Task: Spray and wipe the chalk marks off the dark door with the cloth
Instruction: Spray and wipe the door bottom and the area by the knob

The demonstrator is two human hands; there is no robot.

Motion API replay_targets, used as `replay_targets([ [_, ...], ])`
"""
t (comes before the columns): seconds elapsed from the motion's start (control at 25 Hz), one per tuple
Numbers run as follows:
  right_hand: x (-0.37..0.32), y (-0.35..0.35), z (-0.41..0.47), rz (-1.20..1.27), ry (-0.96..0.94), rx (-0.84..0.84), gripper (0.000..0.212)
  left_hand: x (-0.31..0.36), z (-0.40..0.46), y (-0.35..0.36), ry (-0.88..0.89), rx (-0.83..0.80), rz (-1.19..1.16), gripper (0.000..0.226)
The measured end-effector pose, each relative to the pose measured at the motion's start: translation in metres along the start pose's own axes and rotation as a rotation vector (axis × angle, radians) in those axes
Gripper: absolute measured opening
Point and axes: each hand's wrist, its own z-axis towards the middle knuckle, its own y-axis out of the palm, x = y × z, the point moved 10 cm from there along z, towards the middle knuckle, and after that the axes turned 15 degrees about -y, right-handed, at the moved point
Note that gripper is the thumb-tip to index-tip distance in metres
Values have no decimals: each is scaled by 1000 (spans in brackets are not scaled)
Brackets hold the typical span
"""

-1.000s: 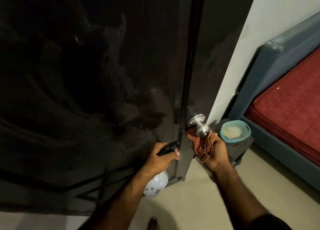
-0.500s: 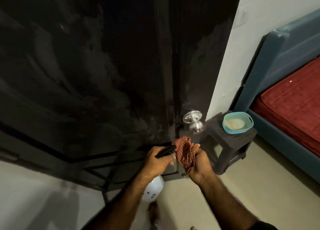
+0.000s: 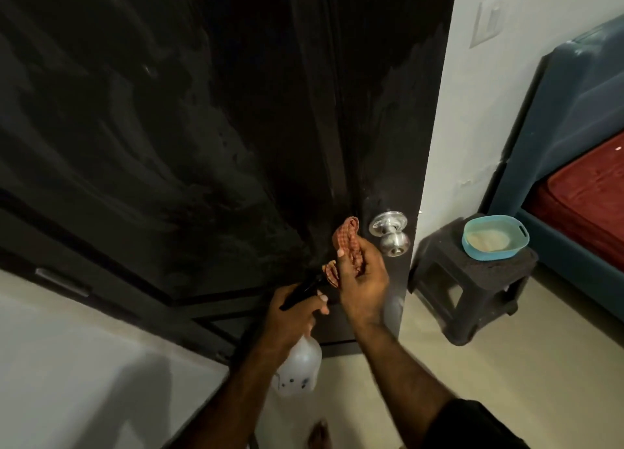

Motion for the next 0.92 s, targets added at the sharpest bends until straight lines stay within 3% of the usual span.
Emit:
replay_targets([
  [0.08, 47, -8, -21, 28, 320, 204, 25, 1, 2, -5, 10, 3, 11, 17],
  [0.16, 100, -6, -60, 130, 708, 292, 20, 4, 2, -6, 36, -16, 29, 11],
  [0.24, 119, 1, -71, 246, 817, 307, 19, 7, 1, -7, 58, -37, 41, 8],
  [0.36, 87, 21, -33, 348, 660, 369, 16, 10, 9, -11, 72, -59, 56, 6],
  [0.48, 15, 23, 2, 48, 303, 233, 29, 12, 17, -14, 83, -90, 91, 6],
  [0.6, -43, 28, 11, -101, -136, 76, 39, 16, 23, -18, 86, -119, 93, 8],
  [0.68, -45, 35, 17, -220, -275, -10, 45, 16, 26, -22, 83, -117, 105, 7],
  [0.8, -3, 35, 10, -387, -164, -34, 47, 15, 27, -26, 81, -98, 119, 8],
  [0.92, 54, 30, -19, -239, 260, -11, 42, 32, 25, -15, 107, -121, 148, 4],
])
